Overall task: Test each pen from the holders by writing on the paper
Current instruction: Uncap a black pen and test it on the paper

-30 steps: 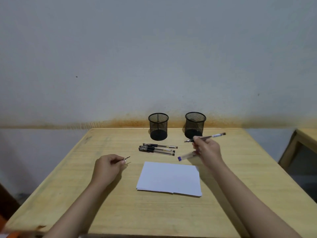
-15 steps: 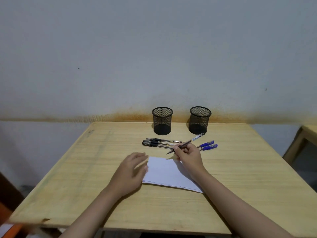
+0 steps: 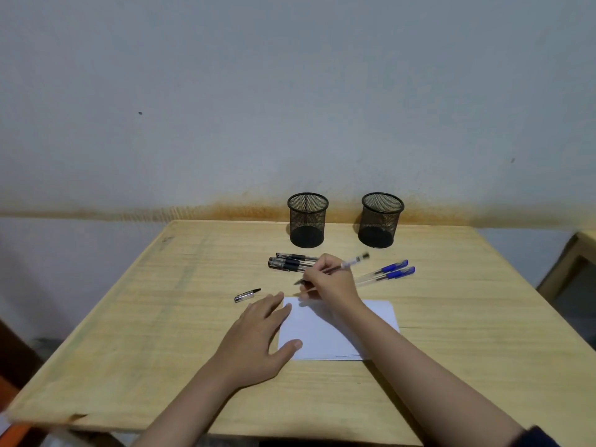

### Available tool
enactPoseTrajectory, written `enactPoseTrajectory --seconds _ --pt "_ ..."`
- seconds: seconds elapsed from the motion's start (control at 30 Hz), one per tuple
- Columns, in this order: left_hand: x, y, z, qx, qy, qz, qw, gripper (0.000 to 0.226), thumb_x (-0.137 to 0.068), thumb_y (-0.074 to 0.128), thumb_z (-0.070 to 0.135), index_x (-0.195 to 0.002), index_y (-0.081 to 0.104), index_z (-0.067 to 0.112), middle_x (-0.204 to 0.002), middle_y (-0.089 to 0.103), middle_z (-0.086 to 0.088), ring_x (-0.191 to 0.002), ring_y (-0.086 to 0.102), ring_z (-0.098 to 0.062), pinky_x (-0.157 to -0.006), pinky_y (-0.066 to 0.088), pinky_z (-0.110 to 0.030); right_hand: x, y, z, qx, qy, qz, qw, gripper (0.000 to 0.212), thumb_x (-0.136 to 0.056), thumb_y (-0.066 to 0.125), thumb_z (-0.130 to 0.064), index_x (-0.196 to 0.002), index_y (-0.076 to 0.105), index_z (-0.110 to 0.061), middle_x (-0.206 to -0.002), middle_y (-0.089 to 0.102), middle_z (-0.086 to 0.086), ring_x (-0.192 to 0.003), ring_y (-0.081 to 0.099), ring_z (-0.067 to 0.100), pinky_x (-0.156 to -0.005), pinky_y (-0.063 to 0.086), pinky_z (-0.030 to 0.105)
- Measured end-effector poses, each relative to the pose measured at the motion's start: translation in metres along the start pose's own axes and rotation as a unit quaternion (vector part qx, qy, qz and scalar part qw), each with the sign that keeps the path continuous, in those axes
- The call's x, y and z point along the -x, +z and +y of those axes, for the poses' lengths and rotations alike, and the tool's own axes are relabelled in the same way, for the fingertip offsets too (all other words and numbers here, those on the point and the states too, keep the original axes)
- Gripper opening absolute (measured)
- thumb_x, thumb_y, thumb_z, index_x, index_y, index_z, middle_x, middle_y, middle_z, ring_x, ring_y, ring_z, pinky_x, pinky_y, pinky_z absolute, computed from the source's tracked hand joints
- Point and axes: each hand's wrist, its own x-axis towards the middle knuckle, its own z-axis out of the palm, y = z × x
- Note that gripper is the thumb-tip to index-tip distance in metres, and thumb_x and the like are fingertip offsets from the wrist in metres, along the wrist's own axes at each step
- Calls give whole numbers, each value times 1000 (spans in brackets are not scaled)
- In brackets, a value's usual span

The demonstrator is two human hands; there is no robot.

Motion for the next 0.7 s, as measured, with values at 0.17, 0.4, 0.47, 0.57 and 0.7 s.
enactPoseTrajectory --seconds 0.17,0.4,0.47,0.57,0.7 --pt "3 -1 2 -3 -8 13 1000 75 -76 35 68 -141 32 32 -154 20 14 -142 15 -7 -112 20 -26 -6 17 18 -12 -17 38 999 31 -80 64 5 -59 44 -5 -52 49 19 -45 52 28 -48 44 32" --pt "5 -3 5 -18 -47 0 999 81 -73 27 72 -144 24 33 -157 9 12 -146 0 -11 -116 20 -36 -3 17 22 79 -70 37 994 18 -78 59 8 -65 48 1 -57 51 22 -39 58 21 -40 48 28" --pt "5 -2 6 -21 -53 -10 998 82 -73 25 73 -144 22 34 -157 6 12 -146 -3 -11 -116 21 -37 -4 18 25 92 -74 33 992 26 -77 58 8 -61 43 -5 -55 50 20 -43 59 27 -41 48 29" --pt "5 -3 6 -24 -53 -16 998 81 -73 24 73 -145 20 34 -157 5 13 -145 -5 -11 -115 19 -36 -7 21 27 114 -80 33 990 28 -76 59 9 -59 41 -6 -55 47 18 -46 57 30 -41 46 29" --pt "5 -3 6 -30 -53 -19 998 81 -73 22 73 -144 21 34 -157 5 13 -146 -4 -11 -115 19 -35 -6 20 26 124 -86 18 988 29 -74 59 10 -58 41 -6 -54 45 16 -44 56 27 -39 45 26"
